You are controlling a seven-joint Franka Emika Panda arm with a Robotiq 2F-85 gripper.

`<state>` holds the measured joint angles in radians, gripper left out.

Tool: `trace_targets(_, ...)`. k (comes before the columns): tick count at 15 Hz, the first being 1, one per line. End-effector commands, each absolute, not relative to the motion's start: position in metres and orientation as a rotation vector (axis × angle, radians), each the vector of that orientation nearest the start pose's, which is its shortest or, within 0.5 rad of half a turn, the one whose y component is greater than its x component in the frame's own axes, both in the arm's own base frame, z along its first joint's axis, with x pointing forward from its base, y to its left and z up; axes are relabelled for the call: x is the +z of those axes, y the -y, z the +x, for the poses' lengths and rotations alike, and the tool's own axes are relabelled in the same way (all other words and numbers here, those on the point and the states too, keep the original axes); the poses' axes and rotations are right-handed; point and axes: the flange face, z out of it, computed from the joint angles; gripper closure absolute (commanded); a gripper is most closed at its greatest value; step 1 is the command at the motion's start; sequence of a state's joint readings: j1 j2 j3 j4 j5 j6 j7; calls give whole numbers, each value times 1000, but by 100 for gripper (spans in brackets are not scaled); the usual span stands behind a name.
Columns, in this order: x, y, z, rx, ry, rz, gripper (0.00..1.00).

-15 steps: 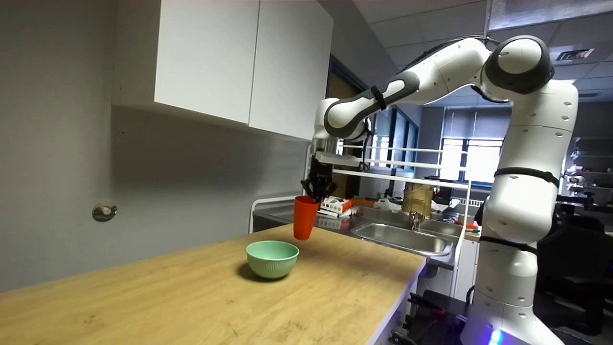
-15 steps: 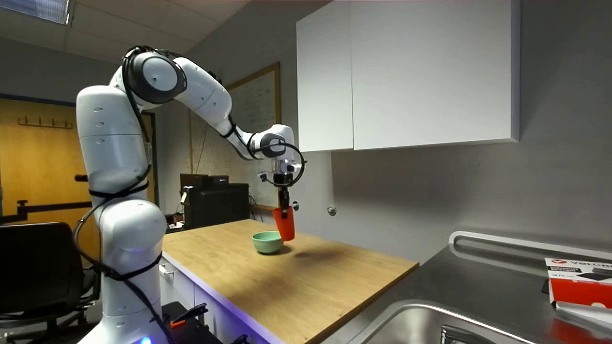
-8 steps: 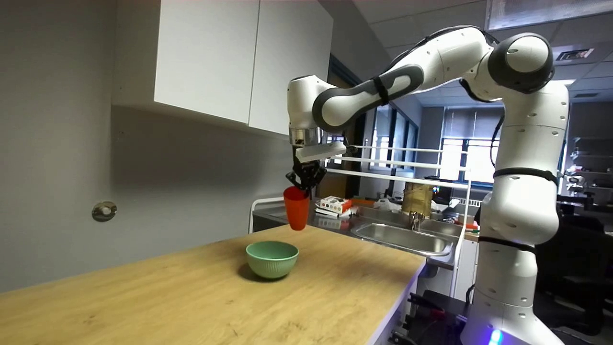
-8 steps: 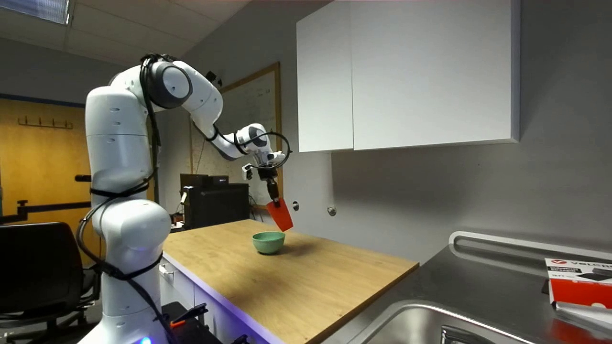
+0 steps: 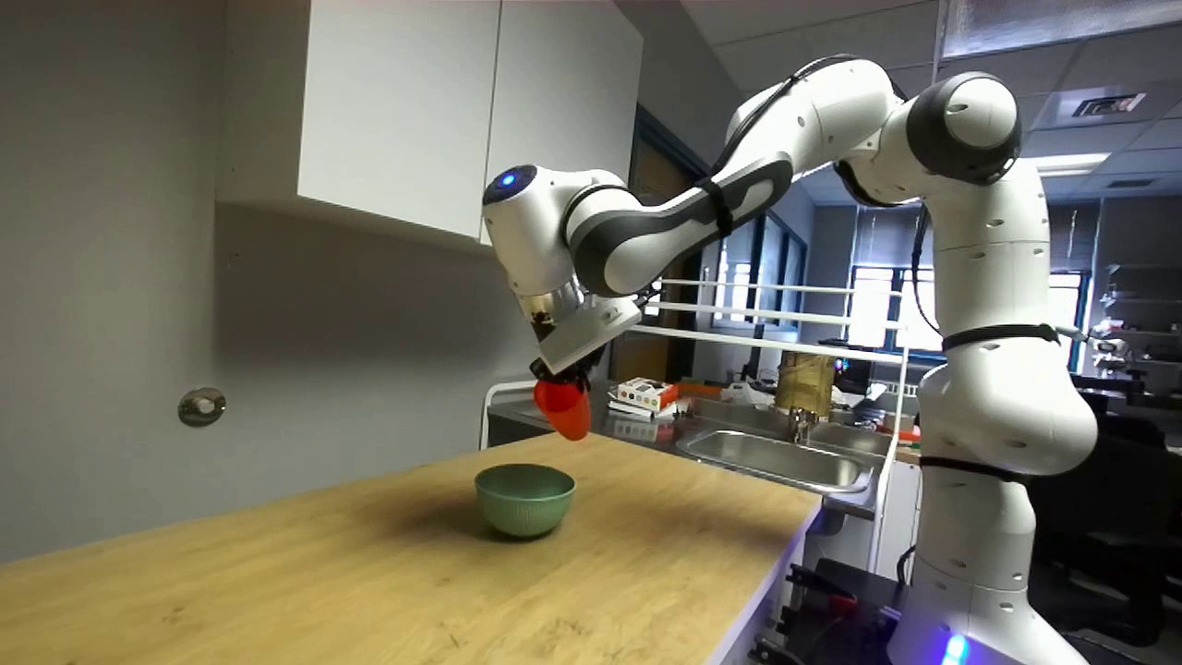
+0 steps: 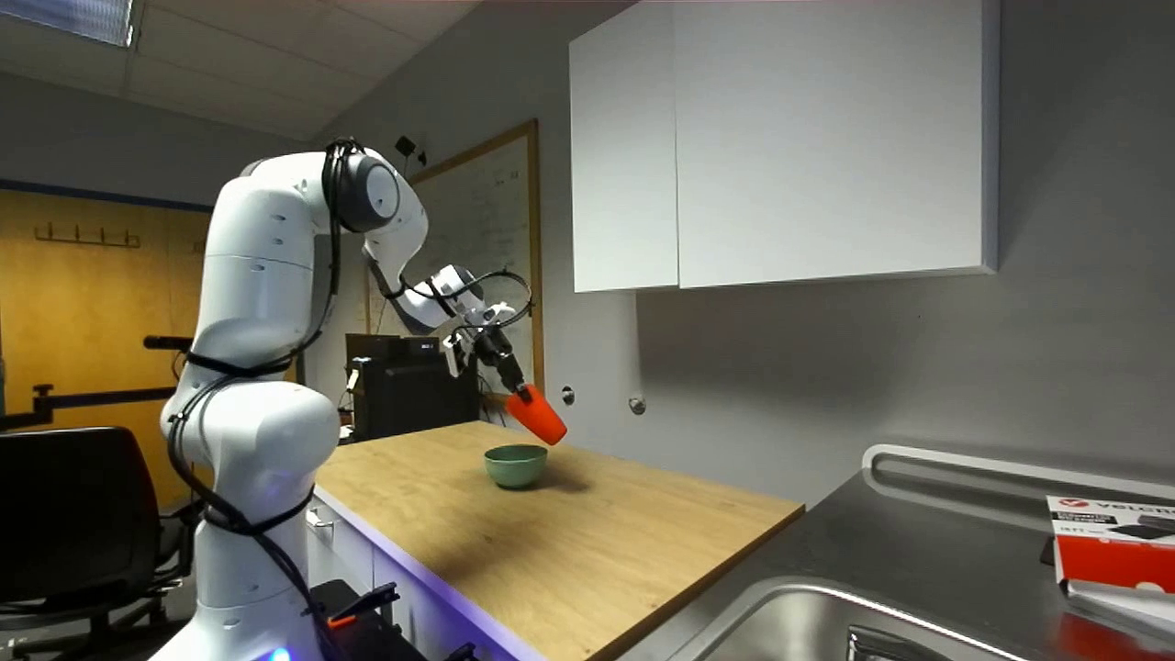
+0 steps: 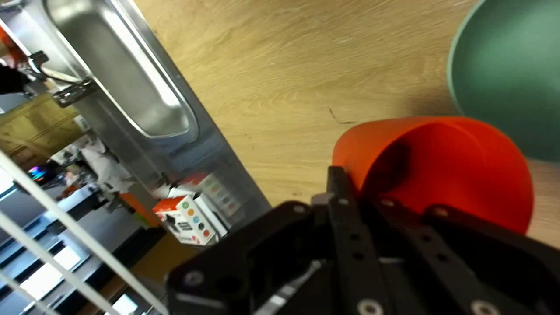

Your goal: Pour the contents of the cup into the bowl

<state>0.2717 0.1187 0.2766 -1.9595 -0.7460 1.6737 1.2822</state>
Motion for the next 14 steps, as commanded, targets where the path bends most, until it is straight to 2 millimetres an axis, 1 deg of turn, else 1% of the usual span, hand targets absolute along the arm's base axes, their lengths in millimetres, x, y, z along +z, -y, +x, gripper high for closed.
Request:
trace_targets(1,394,-246,514,479,592,2142,99)
trace_targets(4,379,-269,512,583,568,1993,99)
trace_targets(7,373,-291,506,652,548,1884,99)
trace_targets(9,370,-302,502,699,532,1816,99)
trace_targets(11,367,-306,500,742,528,1752,99)
trace_targets(14,364,-304,500,797,539,1664,99)
